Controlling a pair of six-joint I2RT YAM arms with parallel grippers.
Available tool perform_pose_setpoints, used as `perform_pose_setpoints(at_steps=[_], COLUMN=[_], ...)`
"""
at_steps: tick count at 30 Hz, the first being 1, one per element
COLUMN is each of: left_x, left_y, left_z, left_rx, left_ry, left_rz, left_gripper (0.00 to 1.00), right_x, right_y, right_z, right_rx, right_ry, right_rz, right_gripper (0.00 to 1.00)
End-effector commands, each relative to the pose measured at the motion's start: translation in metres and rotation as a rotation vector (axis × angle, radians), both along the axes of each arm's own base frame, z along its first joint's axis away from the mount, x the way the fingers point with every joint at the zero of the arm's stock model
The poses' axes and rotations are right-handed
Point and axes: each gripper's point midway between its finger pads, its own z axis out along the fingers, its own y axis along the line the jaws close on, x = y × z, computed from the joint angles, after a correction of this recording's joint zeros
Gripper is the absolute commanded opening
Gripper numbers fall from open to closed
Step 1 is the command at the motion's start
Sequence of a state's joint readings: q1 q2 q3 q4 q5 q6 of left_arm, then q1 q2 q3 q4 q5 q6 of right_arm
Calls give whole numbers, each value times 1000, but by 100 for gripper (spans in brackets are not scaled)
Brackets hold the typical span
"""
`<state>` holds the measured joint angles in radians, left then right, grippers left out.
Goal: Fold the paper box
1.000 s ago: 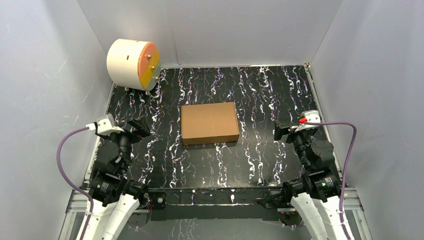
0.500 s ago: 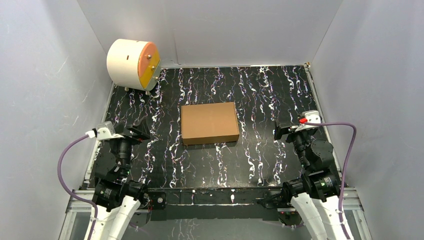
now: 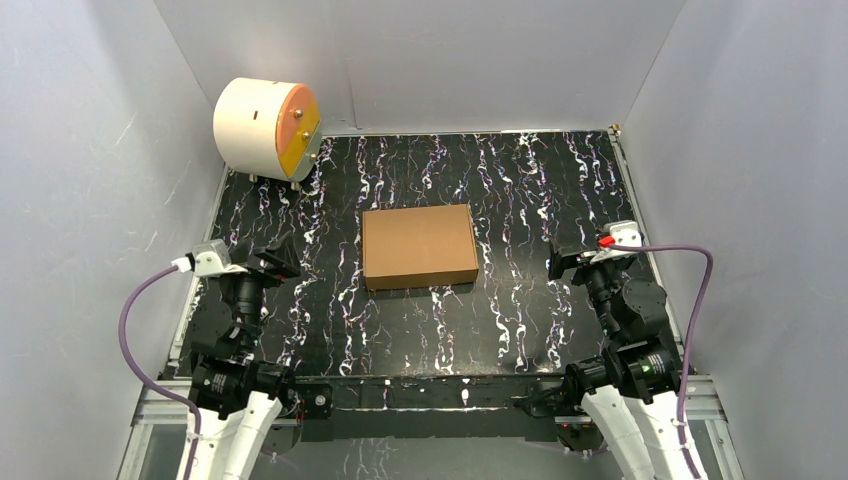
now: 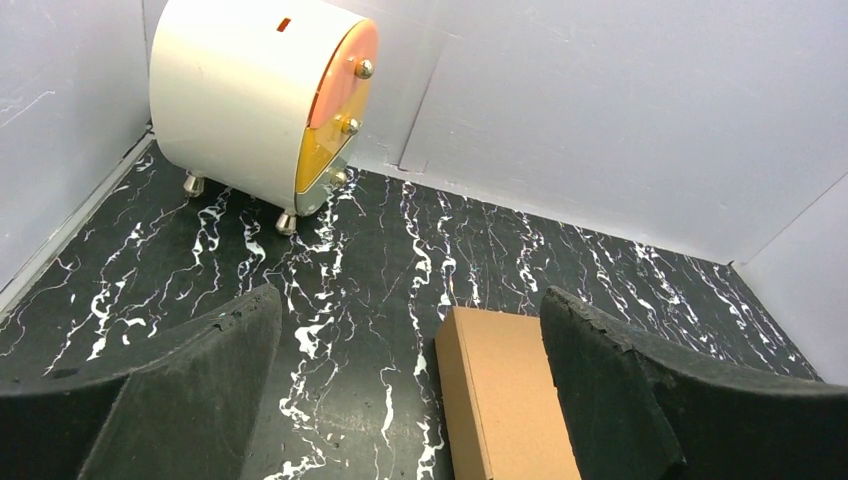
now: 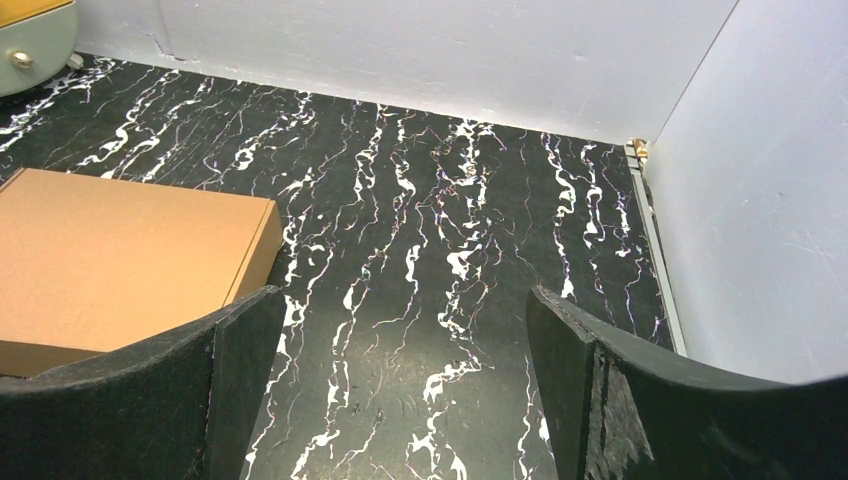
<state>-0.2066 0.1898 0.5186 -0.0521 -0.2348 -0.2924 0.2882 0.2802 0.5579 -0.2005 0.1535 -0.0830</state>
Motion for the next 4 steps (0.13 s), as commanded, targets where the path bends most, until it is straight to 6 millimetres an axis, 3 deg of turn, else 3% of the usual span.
perform_pose_setpoints(at_steps=[1, 4], left_x=[-1, -1], left_y=[-3, -2], left_z=[15, 15], left_rx=[-3, -5], left_ry=[-53, -50], left_rz=[-21, -18], left_gripper=[97, 97], right_x=[1, 1], right_y=[0, 0], right_z=[19, 18], right_rx=[13, 12], right_ry=[-76, -74], right_rz=[1, 3], right_gripper=[99, 99])
